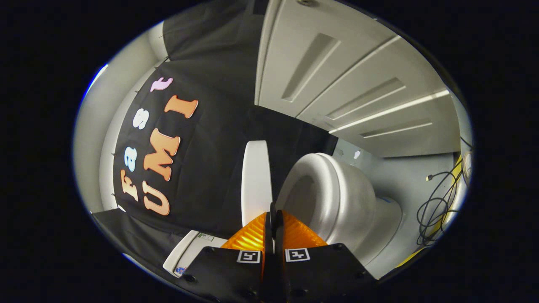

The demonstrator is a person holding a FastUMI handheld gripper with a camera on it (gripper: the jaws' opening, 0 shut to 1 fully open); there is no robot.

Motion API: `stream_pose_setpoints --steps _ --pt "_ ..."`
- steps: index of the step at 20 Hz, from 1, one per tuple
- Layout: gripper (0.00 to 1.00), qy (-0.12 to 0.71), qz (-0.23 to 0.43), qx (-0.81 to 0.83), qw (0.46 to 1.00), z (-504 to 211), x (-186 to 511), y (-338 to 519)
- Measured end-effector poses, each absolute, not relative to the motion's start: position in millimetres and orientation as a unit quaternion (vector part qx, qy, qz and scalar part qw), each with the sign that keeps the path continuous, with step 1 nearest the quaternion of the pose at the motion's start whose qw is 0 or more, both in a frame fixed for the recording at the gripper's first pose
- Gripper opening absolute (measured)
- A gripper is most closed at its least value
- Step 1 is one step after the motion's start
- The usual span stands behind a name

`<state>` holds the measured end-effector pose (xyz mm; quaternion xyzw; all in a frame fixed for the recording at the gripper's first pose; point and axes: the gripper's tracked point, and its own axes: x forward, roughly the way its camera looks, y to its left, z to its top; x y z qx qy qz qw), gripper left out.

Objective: Open the toilet lid.

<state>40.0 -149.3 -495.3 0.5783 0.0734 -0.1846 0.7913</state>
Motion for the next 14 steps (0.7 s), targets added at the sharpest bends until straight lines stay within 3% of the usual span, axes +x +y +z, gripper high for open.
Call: stream_pose_setpoints --steps 9,14 --pt "0.08 0.055 -0.182 0.443 0.876 -377 105 -100" --pt "0.08 0.059 -0.181 0.413 0.89 -350 119 -77"
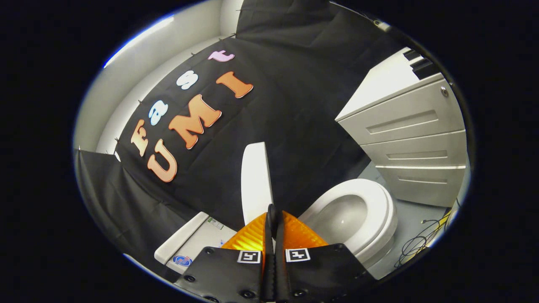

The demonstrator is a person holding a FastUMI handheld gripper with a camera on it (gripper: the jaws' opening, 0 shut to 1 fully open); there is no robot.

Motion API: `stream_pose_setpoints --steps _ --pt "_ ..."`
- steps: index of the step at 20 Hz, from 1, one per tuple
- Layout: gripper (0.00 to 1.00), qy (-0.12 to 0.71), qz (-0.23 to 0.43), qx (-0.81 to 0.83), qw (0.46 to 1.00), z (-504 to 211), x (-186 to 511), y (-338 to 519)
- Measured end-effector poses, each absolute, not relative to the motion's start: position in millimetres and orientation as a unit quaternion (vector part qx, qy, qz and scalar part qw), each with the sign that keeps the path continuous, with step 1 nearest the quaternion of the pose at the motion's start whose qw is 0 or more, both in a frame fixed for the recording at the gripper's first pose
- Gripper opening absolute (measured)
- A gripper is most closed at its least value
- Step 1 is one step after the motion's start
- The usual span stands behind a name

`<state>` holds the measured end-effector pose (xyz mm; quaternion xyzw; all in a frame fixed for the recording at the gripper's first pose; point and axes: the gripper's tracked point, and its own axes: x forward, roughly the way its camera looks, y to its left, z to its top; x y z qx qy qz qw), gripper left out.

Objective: Open the toilet lid.

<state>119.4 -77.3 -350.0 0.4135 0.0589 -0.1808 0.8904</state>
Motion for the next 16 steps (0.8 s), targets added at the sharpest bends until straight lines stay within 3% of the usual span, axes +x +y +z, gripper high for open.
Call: stream_pose_setpoints --steps 16 --pt "0.08 0.081 -0.109 0.272 0.953 -271 176 38"
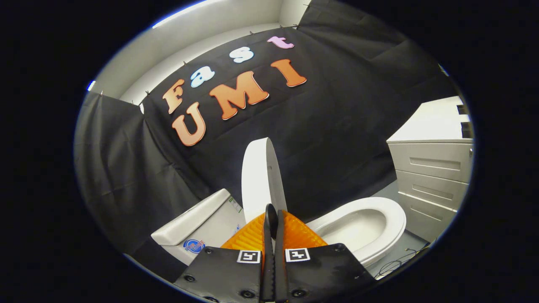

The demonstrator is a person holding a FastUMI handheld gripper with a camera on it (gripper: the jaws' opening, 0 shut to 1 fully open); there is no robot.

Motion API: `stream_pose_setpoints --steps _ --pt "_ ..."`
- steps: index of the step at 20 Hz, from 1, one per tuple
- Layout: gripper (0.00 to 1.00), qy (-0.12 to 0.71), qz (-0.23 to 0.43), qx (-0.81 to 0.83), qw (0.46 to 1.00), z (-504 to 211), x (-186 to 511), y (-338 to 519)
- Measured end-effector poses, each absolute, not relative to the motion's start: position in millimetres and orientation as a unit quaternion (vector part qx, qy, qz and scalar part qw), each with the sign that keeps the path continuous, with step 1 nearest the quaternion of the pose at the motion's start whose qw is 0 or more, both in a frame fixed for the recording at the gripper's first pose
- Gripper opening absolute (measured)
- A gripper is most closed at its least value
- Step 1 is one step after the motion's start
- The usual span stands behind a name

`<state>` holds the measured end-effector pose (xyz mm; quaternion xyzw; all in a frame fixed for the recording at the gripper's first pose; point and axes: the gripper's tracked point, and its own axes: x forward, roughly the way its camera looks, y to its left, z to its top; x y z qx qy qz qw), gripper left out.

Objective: Open the toilet lid.

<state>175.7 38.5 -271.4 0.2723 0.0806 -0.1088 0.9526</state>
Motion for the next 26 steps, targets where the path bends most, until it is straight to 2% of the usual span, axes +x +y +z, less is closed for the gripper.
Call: stream_pose_setpoints --steps 14,26 --pt "0.08 0.111 -0.062 0.188 0.974 -247 202 131" --pt "0.08 0.129 -0.036 0.147 0.98 -236 207 174"
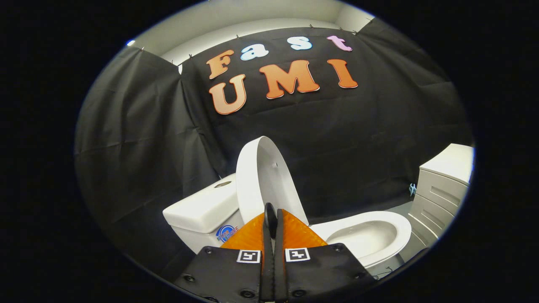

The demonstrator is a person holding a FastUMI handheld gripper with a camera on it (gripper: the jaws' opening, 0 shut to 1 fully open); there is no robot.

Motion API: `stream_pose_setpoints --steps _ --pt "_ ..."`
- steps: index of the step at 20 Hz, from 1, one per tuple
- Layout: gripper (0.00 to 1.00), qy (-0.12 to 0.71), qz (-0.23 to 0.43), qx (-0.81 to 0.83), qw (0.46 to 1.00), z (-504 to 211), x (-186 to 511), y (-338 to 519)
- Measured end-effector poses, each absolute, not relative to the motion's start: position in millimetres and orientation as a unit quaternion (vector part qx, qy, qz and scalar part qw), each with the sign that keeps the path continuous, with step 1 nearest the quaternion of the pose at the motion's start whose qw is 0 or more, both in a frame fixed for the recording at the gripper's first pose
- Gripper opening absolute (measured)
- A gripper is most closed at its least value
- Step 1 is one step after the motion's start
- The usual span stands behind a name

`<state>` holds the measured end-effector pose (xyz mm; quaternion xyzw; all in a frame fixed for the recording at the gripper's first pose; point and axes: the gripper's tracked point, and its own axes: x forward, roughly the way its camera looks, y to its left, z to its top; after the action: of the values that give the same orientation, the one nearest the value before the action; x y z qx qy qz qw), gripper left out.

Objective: Open the toilet lid.

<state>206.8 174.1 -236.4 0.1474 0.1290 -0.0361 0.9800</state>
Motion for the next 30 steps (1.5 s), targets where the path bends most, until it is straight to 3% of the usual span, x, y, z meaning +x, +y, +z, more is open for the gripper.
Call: stream_pose_setpoints --steps 22,24,27,30 --pt "0.09 0.154 -0.028 0.1 0.983 -230 207 222" --pt "0.17 0.161 -0.013 0.114 0.98 -231 205 232" --pt "0.44 0.162 -0.001 0.123 0.979 -229 204 235" --pt "0.61 0.151 -0.007 0.106 0.983 -210 201 228"
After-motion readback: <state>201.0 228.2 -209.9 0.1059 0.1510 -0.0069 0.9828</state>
